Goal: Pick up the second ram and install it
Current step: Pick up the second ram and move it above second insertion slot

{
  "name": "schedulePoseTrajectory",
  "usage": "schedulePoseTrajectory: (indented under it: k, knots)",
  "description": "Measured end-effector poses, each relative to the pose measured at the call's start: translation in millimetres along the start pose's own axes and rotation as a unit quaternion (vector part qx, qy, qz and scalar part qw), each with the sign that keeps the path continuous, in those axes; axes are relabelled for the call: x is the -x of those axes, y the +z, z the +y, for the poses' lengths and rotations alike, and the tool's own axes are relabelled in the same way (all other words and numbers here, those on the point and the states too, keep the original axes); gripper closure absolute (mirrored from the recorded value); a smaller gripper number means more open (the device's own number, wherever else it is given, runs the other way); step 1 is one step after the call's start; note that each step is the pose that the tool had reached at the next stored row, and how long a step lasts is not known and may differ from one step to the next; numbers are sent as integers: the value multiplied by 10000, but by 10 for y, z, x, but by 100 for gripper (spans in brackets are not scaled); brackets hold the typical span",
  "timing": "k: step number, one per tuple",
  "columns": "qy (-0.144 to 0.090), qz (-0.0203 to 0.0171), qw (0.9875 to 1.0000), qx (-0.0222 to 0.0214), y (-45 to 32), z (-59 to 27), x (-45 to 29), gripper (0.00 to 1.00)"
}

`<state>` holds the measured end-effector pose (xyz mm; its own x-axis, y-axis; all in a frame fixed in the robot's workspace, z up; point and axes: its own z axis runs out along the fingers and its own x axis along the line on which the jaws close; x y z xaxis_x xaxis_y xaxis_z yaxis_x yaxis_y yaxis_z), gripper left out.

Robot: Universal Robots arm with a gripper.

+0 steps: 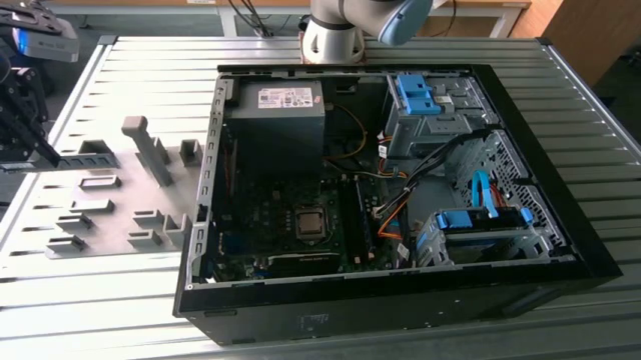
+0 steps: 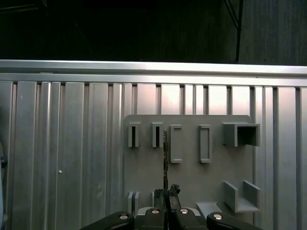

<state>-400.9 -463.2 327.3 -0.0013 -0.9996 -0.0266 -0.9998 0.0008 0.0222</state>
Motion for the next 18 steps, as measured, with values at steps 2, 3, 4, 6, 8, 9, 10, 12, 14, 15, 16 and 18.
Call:
schedulePoseTrajectory:
  k: [2,3,4,6,8,9,10,12,14,15,16,18]
  knots:
    - [0,0,10000,0,-18,0,1,86]
    - [0,0,10000,0,-26,1,1,86]
    - [0,0,10000,0,-34,1,1,86]
    - [0,0,10000,0,-49,1,2,86]
    - [0,0,10000,0,-65,2,3,86]
    - [0,0,10000,0,-73,2,3,86]
    - [0,0,10000,0,-81,2,4,86]
    - [0,0,10000,0,-97,2,5,86]
    - [0,0,10000,0,-113,3,5,86]
    - [0,0,10000,0,-122,3,6,86]
    - [0,0,10000,0,-130,3,6,86]
    - [0,0,10000,0,-147,3,7,86]
